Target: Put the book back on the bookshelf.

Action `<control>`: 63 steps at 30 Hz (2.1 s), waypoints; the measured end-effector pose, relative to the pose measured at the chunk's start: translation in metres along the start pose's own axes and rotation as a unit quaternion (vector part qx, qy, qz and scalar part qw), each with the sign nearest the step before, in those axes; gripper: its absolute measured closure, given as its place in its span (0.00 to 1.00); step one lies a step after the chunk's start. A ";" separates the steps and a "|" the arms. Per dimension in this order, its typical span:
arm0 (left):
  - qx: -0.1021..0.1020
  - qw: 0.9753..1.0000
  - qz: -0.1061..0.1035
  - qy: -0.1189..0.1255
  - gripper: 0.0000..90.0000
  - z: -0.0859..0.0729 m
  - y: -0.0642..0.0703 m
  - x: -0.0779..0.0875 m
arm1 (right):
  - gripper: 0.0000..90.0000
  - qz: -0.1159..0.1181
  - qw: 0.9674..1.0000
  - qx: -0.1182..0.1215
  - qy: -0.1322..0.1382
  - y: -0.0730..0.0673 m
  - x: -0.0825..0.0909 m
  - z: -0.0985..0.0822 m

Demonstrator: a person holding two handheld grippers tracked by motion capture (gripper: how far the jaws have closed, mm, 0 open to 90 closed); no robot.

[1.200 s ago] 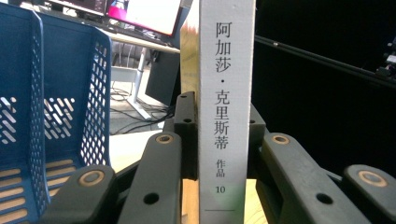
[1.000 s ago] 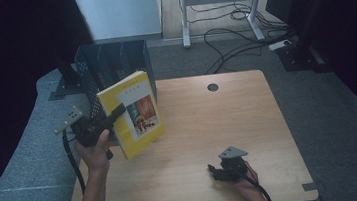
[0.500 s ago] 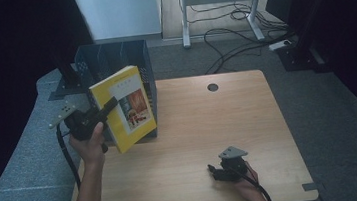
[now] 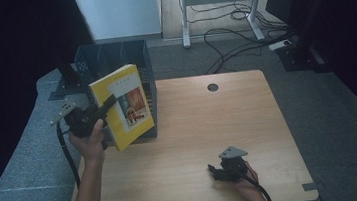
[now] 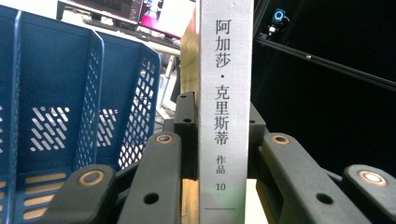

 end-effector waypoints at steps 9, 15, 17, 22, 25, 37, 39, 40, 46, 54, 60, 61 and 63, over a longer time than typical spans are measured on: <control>0.001 1.000 0.009 0.004 0.84 0.003 -0.004 -0.001 | 0.30 -0.001 1.000 0.000 0.000 0.000 0.000 0.000; 0.000 1.000 0.017 0.006 0.84 0.008 -0.009 -0.003 | 0.30 -0.001 1.000 0.000 0.000 0.000 0.000 0.000; -0.003 1.000 0.022 0.007 0.84 0.010 -0.010 -0.004 | 0.30 -0.001 1.000 0.000 0.000 0.000 0.000 0.000; -0.005 1.000 0.028 0.013 0.84 0.014 -0.011 -0.008 | 0.30 -0.002 1.000 0.002 0.001 0.000 0.000 0.000; -0.007 0.999 0.033 0.012 0.84 0.017 -0.012 -0.013 | 0.30 -0.002 1.000 0.002 0.001 0.000 0.000 0.000; -0.006 0.999 0.044 0.003 0.84 0.019 -0.016 -0.029 | 0.30 -0.003 1.000 0.001 0.001 0.000 0.000 0.000; -0.005 0.999 0.047 0.001 0.84 0.019 -0.017 -0.032 | 0.30 -0.005 1.000 0.000 0.002 0.000 0.000 0.000; -0.005 0.999 0.049 0.002 0.84 0.019 -0.018 -0.033 | 0.30 -0.005 1.000 0.000 0.002 0.000 0.000 0.000; -0.008 0.998 0.064 -0.001 0.84 0.019 -0.024 -0.041 | 0.30 -0.005 1.000 0.000 0.003 0.000 0.000 0.000; -0.012 0.997 0.080 0.001 0.84 0.020 -0.028 -0.052 | 0.30 -0.005 1.000 0.000 0.002 0.000 0.000 0.000; -0.016 0.996 0.087 -0.002 0.84 0.021 -0.029 -0.062 | 0.30 -0.005 1.000 0.002 0.003 0.000 0.000 0.000; -0.014 0.996 0.088 -0.002 0.84 0.021 -0.030 -0.063 | 0.30 -0.005 1.000 0.003 0.003 0.000 0.000 0.000; -0.014 0.996 0.089 -0.003 0.84 0.021 -0.031 -0.065 | 0.30 -0.005 1.000 0.003 0.003 0.000 0.000 0.000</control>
Point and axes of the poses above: each handheld gripper's, and its own axes: x roughly backward along the jaws, z roughly out of its top, y roughly to its right, the point moved 3 cm from there along -x, roughly forward along the jaws, and after that the axes turned 7 degrees about x, right-handed, at the moved point
